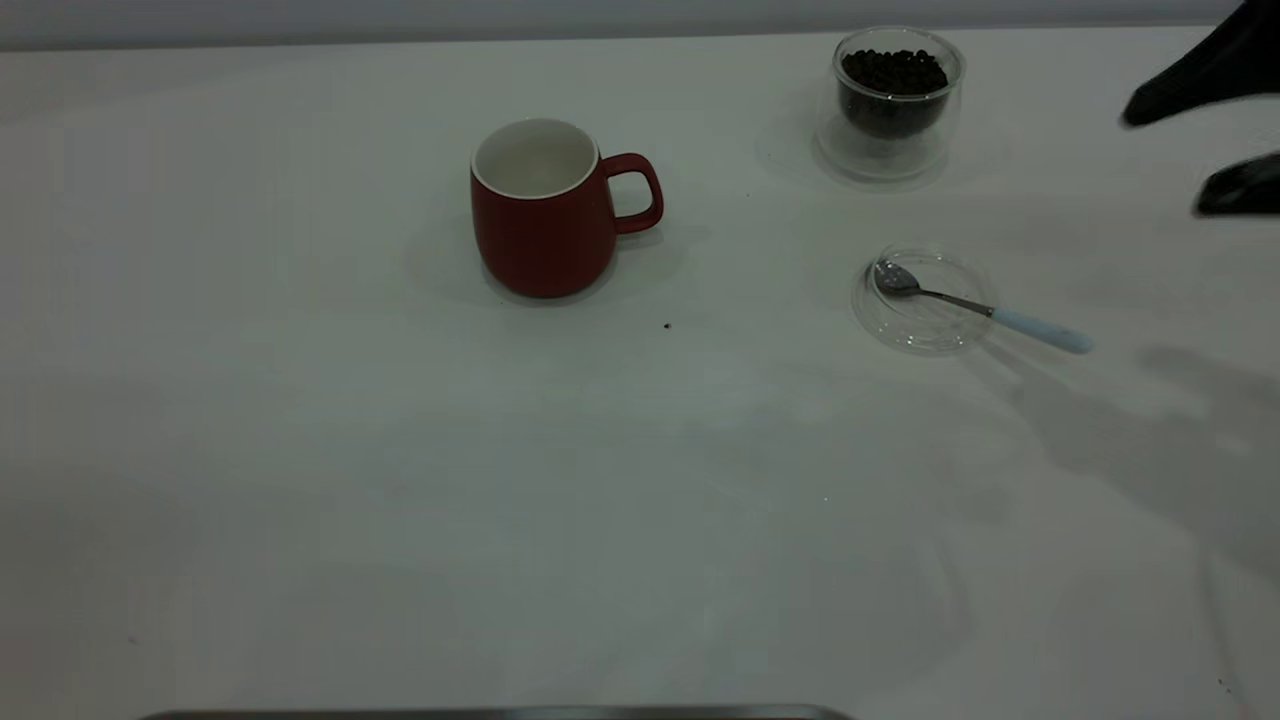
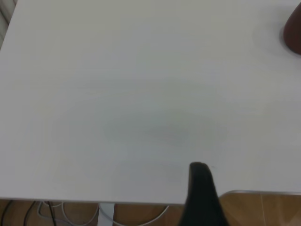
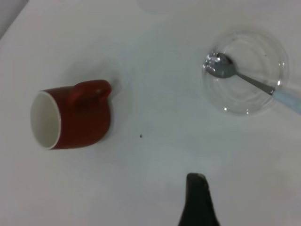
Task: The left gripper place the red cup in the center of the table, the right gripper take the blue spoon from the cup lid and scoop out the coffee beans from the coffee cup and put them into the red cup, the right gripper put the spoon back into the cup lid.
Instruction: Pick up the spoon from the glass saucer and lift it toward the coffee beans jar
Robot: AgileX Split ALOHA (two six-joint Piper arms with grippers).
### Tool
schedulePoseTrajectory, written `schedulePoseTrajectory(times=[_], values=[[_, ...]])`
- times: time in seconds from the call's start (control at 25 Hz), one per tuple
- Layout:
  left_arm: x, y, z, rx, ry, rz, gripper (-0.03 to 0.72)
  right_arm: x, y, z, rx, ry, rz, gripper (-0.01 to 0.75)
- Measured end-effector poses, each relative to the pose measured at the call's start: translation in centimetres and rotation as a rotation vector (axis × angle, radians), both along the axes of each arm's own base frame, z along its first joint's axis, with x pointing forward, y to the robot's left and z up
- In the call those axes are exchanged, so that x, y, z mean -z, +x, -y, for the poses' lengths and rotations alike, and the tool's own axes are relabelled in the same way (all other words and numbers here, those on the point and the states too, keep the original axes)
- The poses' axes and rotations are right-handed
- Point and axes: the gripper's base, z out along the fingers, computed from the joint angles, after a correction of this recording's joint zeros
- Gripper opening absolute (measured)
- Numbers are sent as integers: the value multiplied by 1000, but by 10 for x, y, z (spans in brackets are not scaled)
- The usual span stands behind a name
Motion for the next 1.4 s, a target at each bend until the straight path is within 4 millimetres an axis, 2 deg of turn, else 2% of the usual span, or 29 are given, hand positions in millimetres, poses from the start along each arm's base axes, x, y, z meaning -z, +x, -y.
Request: schedulePoseTrajectory(times=[0.32, 0.6, 0.8, 1.04, 1.4], values=[[0, 0, 0, 0, 0, 0, 586, 45, 8, 4, 7, 77, -124, 591], [0, 0, 0, 1, 1, 0, 586, 79, 9, 21, 42, 173, -199, 591], [0, 0, 0, 2, 3, 0, 586, 100, 10, 31, 32, 240, -202, 591], [0, 0, 0, 2, 3, 0, 586, 127, 22, 31, -22, 309, -178, 591], [0, 0, 0, 2, 3, 0, 586, 147, 30, 32, -44, 334, -171, 591]])
